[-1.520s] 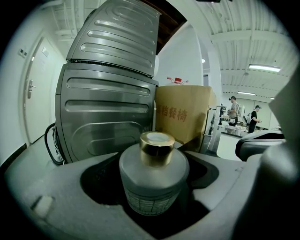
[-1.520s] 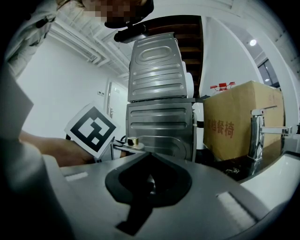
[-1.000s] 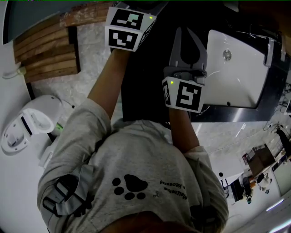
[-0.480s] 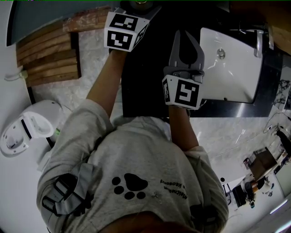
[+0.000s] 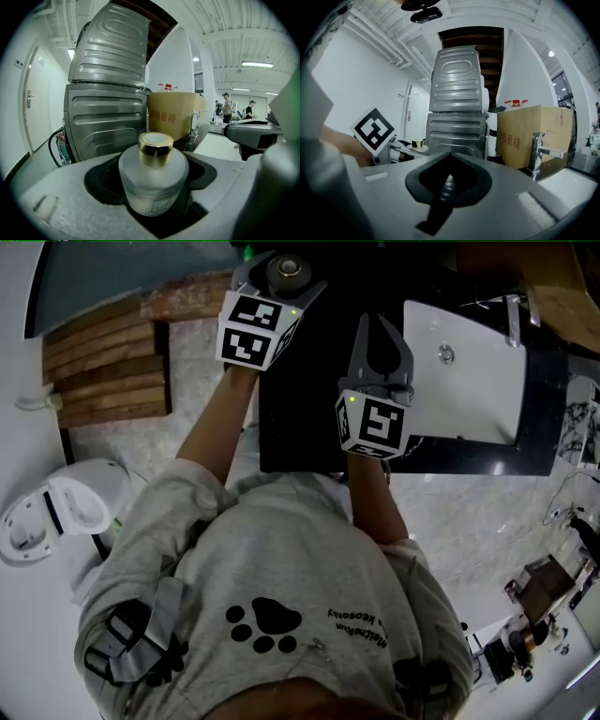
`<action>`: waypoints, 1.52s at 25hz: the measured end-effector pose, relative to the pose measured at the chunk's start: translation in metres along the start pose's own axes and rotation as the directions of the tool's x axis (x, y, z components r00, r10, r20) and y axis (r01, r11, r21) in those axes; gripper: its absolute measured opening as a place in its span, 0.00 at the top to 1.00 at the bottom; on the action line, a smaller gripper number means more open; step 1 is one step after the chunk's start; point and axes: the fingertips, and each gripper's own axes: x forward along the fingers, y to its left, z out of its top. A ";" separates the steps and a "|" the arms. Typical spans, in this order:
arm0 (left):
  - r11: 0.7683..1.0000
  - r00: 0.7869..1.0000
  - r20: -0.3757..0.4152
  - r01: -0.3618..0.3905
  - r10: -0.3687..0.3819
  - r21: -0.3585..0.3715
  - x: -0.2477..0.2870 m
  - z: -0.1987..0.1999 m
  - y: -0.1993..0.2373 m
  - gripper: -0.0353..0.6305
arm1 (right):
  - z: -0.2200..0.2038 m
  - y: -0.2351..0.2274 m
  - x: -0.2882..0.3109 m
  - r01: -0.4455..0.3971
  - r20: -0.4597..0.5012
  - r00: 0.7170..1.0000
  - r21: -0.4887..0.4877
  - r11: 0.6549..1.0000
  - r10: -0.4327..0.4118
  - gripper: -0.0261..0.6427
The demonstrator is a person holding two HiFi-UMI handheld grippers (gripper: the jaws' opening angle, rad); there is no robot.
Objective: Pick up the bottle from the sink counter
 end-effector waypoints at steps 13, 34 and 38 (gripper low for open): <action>1.000 0.999 0.039 0.029 -0.029 0.001 -0.081 0.004 -0.026 0.43 | 0.023 0.024 -0.036 0.007 0.029 1.000 -0.048 0.999 -0.005 0.96; 0.998 0.975 0.215 -0.060 0.062 -0.015 -0.197 0.023 -0.048 0.43 | 0.053 0.071 -0.103 0.007 0.080 0.997 -0.039 0.999 -0.003 0.96; 0.997 0.975 0.208 -0.072 0.075 -0.022 -0.210 0.025 -0.061 0.43 | 0.067 0.072 -0.111 -0.027 0.099 0.995 -0.041 0.999 0.031 0.96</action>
